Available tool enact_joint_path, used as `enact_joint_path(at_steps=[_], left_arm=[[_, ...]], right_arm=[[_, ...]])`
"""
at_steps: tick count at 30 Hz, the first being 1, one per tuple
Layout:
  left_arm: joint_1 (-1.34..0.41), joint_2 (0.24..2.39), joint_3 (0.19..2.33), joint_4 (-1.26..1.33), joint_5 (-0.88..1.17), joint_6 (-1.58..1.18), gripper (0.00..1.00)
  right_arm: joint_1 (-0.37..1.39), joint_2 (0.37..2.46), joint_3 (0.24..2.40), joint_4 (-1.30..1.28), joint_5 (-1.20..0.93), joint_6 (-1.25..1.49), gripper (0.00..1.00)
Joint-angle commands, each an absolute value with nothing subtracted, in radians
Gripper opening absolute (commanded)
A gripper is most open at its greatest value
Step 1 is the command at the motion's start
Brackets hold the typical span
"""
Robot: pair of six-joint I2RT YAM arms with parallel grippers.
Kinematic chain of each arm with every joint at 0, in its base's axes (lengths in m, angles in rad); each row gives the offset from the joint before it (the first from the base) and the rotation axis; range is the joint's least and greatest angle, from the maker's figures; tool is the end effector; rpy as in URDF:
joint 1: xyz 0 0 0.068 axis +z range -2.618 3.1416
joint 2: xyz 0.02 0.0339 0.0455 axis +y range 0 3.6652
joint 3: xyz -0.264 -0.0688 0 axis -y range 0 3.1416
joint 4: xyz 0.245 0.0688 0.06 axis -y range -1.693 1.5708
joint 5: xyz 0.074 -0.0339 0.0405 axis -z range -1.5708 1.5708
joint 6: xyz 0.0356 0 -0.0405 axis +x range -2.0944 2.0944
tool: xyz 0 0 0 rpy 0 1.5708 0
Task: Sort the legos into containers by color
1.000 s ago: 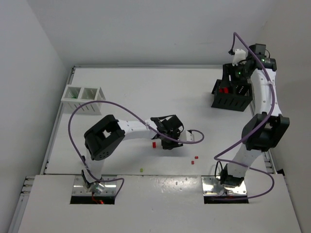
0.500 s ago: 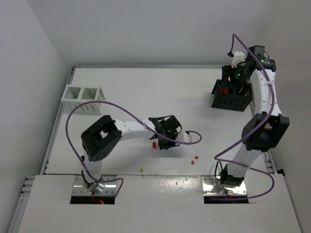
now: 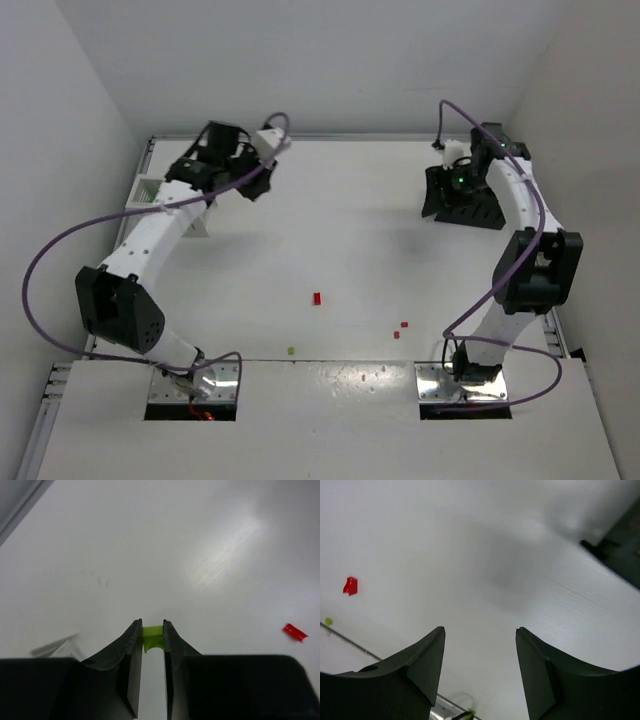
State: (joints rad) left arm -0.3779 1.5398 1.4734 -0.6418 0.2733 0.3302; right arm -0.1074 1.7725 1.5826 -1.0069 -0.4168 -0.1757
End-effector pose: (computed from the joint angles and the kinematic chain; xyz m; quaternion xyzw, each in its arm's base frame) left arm 0.3148 -0.1353 0.3506 0.3654 0.8244 -0.1336 0.4111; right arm 0.3632 -0.0247 0.2856 -0.0713 0.9594 0.1756 0.2087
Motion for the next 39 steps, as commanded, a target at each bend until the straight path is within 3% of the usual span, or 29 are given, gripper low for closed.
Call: enact_joint_path(at_steps=[1, 5, 12, 29, 34, 36, 39], left_arm=[[-0.22, 1.511, 1.485, -0.741, 0.302, 0.305, 0.0], [0.03, 1.522, 1.497, -0.741, 0.344, 0.325, 0.0], [0.259, 1.641, 1.529, -0.729, 0.366, 0.368, 0.0], [0.311, 1.801, 1.589, -0.686, 0.385, 0.377, 0.03], [0.311, 1.81, 1.611, -0.676, 0.376, 0.377, 0.19], [0.311, 1.81, 1.62, -0.676, 0.376, 0.377, 0.32], [0.311, 1.78, 1.62, -0.676, 0.409, 0.377, 0.39]], right_arm=[[-0.008, 1.726, 1.516, -0.959, -0.476, -0.163, 0.59], [0.109, 1.726, 1.437, -0.894, -0.456, -0.135, 0.59], [0.279, 1.769, 1.427, -0.885, -0.411, -0.146, 0.59], [0.6, 1.923, 1.456, -0.885, -0.351, -0.183, 0.6], [0.65, 1.959, 1.474, -0.885, -0.318, -0.183, 0.63], [0.663, 1.97, 1.474, -0.885, -0.318, -0.183, 0.63], [0.689, 1.989, 1.483, -0.876, -0.296, -0.17, 0.63]])
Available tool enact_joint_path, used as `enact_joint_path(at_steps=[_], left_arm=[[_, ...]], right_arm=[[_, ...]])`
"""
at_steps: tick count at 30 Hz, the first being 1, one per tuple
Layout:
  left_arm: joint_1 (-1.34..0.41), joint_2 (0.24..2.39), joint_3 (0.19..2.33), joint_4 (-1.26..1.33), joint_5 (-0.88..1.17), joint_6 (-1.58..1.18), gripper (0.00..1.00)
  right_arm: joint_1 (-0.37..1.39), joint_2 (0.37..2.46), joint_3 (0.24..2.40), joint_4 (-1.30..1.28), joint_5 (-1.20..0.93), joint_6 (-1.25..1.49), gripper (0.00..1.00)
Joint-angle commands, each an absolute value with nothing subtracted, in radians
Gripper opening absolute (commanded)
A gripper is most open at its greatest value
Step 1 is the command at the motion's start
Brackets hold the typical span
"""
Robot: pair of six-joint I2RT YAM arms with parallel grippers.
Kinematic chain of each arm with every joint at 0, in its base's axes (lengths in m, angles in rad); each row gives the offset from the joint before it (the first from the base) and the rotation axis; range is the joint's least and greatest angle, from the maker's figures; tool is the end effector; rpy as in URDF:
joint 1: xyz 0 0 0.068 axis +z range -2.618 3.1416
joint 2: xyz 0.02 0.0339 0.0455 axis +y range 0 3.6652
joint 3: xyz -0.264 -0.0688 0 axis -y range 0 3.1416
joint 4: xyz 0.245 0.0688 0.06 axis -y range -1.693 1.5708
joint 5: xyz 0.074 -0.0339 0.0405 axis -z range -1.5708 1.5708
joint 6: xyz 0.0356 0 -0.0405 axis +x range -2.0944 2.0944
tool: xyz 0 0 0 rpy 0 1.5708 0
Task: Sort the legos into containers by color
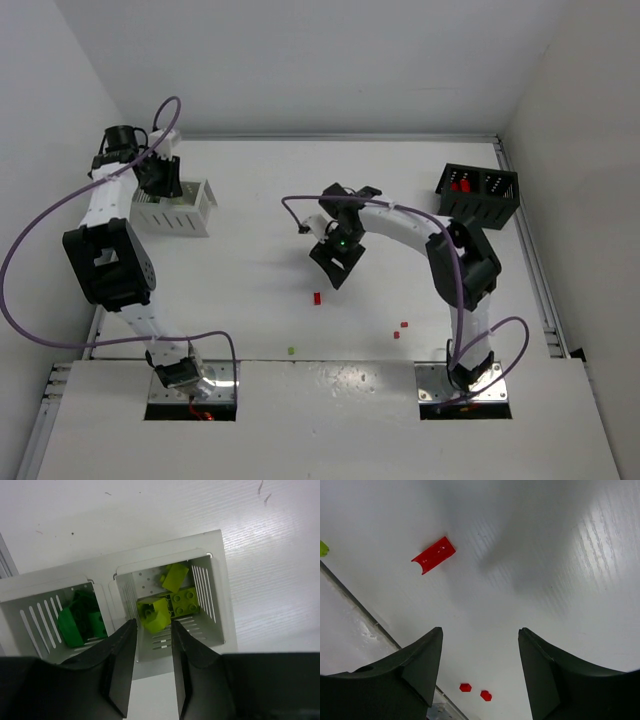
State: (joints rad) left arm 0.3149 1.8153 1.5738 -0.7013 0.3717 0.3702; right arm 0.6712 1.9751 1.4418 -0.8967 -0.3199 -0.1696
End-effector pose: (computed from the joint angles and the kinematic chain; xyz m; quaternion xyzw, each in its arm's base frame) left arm 0.3835 0.1113 0.2826 0.0829 0.9328 -0.0636 0.3449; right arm 0.2910 0.2454 0.1766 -0.4121 0.8945 0.1711 0.0278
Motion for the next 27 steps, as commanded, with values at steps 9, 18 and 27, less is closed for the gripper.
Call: enact_joint_path(at_steps=[9, 18, 27], left_arm=[[0.341, 1.548, 1.534, -0.667, 0.546, 0.4, 0.49], [0.341, 1.169, 1.284, -0.706, 0.511, 0.503, 0.67], [0.341, 1.055, 1.253, -0.772, 0.471, 0.485, 0.72]], right_arm=[[0.784, 2.063, 1.525, -0.867, -0.236, -0.118, 0.61], [0.857, 2.111, 1.545, -0.854, -0.236, -0.109, 0.58], [0.916, 2.167, 1.572, -0.854, -0.247, -0.069, 0.58]])
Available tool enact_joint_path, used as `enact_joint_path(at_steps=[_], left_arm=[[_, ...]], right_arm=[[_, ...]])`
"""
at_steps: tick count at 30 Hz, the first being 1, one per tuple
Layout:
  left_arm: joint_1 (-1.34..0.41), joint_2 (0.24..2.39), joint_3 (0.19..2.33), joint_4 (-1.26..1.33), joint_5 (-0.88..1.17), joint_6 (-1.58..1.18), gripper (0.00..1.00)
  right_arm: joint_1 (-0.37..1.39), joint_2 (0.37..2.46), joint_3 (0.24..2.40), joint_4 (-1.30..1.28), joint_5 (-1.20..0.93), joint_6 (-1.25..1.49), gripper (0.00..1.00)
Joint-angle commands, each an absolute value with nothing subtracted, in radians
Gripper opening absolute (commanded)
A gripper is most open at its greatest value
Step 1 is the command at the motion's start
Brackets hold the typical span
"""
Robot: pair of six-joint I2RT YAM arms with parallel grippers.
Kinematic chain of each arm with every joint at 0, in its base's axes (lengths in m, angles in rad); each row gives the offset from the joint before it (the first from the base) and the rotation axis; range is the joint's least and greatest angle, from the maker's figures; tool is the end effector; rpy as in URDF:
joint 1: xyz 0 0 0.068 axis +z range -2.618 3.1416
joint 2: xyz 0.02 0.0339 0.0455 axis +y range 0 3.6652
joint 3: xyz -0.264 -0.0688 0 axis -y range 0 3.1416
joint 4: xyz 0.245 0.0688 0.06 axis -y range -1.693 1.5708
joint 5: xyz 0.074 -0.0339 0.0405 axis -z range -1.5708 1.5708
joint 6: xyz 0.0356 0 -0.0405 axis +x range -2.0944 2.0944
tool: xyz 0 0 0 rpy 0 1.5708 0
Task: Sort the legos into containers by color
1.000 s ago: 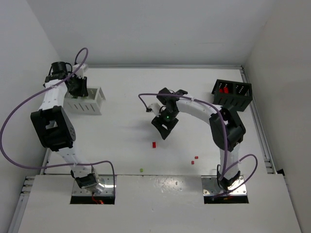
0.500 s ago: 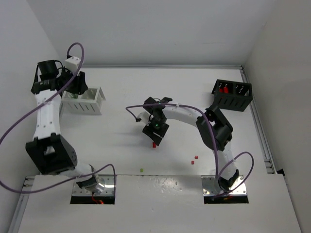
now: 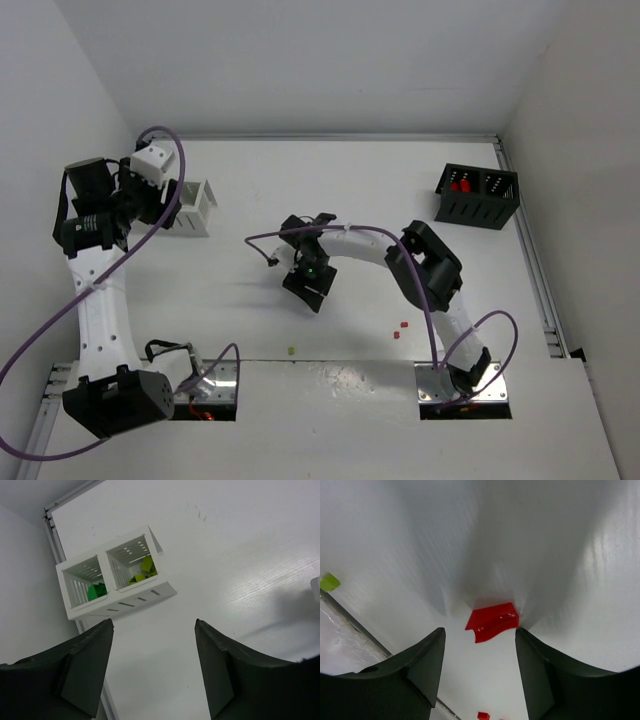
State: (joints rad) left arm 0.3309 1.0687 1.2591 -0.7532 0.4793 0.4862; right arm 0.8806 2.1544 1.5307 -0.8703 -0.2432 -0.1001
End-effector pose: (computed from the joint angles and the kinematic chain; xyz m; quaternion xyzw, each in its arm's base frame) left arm 0.2053 0.0532 0.3939 0.1803 0.8392 -0.0044 0.5131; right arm 0.2530 0.3199 0.1312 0.4712 -0.8728 -0.1266 0.0109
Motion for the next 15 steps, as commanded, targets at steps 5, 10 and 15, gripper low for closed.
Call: enact_joint_path(at_steps=[5, 10, 15], left_arm=[[0.35, 1.055, 1.253, -0.772, 0.482, 0.474, 0.72], [0.35, 1.055, 1.253, -0.772, 0.482, 0.474, 0.72], [0.359, 1.065, 1.253, -0.772, 0.492, 0.483, 0.72]], right_arm=[[0.934, 2.197, 1.572, -0.854, -0.212, -0.051, 0.58], [0.934, 2.218, 1.572, -0.854, -0.18, -0.041, 0.54], [0.934, 2.218, 1.551, -0.835, -0.138, -0.041, 0.37]])
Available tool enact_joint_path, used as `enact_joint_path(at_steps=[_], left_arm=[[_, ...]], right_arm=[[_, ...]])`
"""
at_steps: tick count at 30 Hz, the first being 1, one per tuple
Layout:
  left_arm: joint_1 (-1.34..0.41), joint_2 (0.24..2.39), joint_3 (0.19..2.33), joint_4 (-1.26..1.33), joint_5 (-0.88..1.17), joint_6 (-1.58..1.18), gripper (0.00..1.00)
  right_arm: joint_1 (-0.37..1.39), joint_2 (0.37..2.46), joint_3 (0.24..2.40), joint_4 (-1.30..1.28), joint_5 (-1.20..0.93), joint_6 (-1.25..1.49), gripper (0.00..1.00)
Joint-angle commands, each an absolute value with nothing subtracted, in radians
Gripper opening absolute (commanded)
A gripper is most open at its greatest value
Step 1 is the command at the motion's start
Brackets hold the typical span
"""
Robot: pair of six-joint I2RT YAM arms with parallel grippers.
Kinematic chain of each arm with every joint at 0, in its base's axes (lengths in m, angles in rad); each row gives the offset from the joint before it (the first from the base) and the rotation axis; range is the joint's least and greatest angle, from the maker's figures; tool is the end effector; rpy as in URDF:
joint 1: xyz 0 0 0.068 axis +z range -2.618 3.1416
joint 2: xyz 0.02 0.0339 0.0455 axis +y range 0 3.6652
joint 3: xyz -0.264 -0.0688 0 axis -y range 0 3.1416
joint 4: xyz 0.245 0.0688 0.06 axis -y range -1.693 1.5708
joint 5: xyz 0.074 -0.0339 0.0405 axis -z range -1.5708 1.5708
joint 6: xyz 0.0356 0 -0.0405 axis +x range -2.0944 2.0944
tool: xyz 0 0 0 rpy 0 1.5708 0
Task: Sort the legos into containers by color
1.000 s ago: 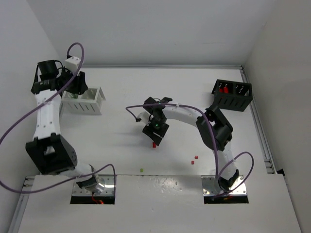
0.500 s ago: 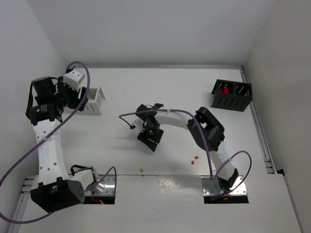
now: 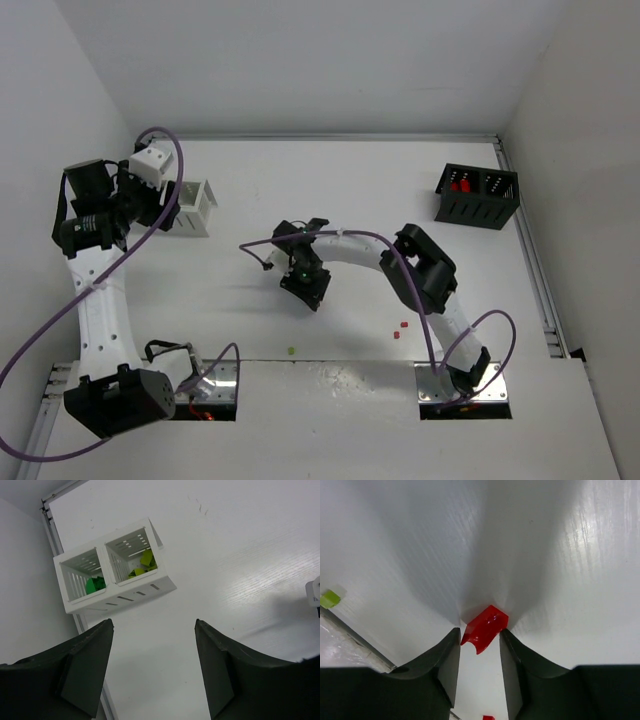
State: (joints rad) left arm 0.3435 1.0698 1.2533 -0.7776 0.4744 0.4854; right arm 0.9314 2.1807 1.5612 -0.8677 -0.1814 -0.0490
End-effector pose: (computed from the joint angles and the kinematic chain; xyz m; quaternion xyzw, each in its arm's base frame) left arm 0.2039 0.0556 0.3896 0.1708 0.8484 -0.0063 0.5010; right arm 0.2423 0.3366 0.1279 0.4718 -0.8761 -0.0996 0.0010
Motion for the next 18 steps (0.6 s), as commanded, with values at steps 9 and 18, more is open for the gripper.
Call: enact_joint_path(at_steps=[9, 18], left_arm=[[0.368, 1.031, 1.244, -0.895, 0.699, 0.662, 0.73], [0.174, 1.12, 1.293, -1.252, 0.811, 1.005, 0.78]], right_arm=[[0.884, 2.119, 1.46, -0.802, -0.078, -0.041, 0.12], [0.585, 1.829, 1.491, -0.815, -0.057, -0.051, 0.04]])
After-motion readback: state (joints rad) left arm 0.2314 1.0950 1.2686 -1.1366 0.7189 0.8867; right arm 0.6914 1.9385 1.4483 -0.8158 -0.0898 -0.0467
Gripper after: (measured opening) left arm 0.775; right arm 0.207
